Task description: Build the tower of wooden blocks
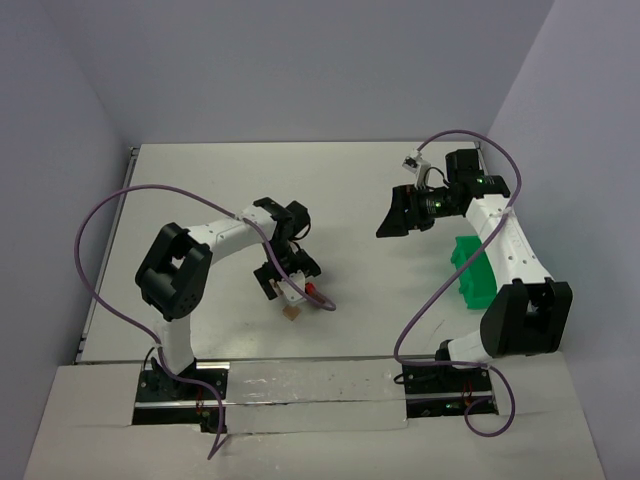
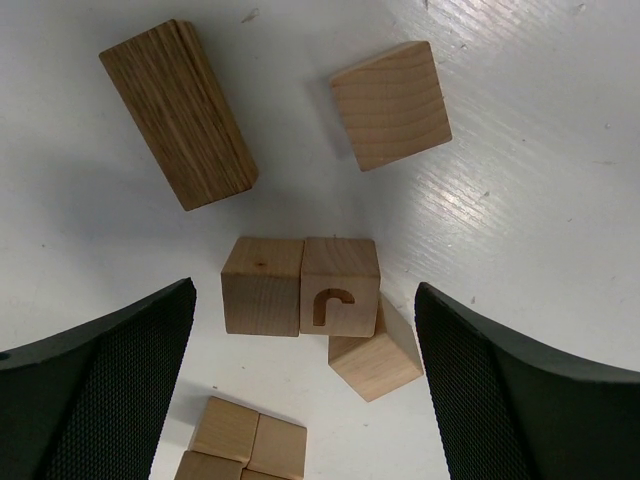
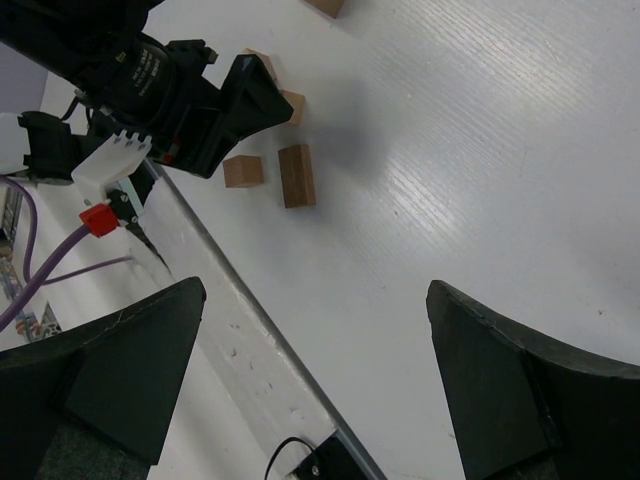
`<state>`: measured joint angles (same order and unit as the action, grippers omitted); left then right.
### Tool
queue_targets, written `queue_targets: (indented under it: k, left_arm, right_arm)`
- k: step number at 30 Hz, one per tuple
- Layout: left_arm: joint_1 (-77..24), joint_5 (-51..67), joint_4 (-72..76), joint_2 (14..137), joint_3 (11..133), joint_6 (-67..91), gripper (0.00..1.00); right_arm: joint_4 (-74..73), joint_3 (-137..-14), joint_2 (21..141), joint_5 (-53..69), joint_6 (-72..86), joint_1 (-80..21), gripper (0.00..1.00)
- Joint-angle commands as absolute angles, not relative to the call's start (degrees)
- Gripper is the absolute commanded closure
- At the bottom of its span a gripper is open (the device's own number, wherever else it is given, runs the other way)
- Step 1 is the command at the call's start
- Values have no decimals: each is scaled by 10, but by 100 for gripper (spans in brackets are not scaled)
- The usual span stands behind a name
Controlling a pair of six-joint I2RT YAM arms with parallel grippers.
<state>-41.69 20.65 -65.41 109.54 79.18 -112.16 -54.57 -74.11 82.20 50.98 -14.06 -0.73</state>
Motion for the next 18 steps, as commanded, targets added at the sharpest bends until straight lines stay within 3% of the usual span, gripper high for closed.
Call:
queue_targets:
  k: [1,18]
  left_arm:
    - [-421,228,-649,1101,801,-1107,4]
    - [-416,221,-613,1114,786,-1089,7]
  right_arm:
    - [-544,-736,825,530,-149,-4,0]
    - [-546,-737,834,533,-153,-4,0]
